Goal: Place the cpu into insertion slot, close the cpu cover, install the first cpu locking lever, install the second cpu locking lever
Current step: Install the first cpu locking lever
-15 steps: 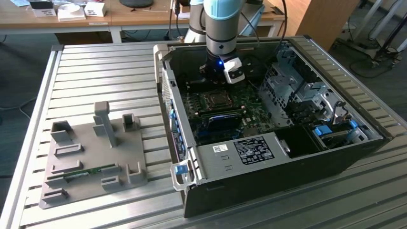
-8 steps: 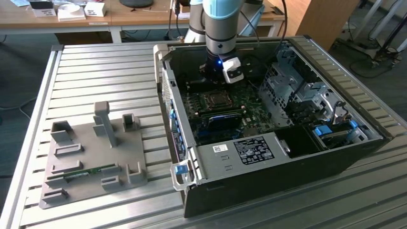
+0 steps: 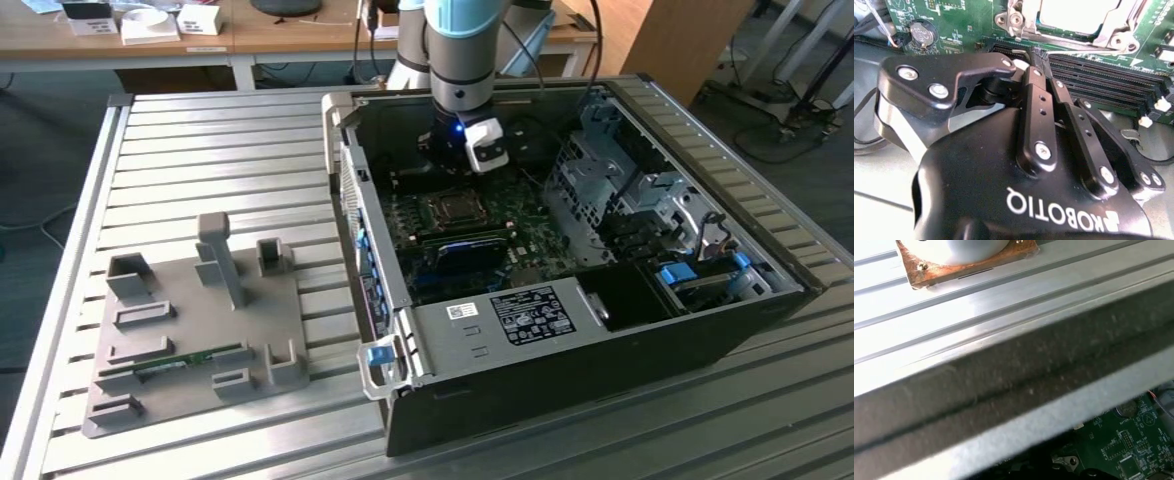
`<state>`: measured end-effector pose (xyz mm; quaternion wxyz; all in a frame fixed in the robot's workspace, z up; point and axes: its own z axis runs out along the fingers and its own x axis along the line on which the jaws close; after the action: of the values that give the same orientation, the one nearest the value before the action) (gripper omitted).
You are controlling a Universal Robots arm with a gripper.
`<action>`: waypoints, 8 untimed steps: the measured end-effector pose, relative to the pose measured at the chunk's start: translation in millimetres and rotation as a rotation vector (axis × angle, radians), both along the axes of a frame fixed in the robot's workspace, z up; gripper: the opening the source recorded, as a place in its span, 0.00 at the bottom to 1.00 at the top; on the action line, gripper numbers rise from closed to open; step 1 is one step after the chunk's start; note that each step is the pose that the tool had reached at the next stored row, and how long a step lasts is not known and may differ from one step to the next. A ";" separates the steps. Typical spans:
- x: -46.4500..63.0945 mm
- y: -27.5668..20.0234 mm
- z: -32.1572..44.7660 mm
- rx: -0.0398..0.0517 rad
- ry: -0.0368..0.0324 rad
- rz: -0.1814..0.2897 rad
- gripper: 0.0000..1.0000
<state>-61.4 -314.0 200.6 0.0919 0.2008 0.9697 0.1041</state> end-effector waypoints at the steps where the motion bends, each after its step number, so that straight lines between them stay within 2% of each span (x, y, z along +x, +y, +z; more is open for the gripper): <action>1: 0.0 0.3 0.0 0.0001 0.0000 0.000 0.11; 8: 2.6 -0.1 -0.4 0.0000 0.0001 -0.003 0.11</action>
<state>-58.7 -314.1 200.2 0.0920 0.2022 0.9694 0.1040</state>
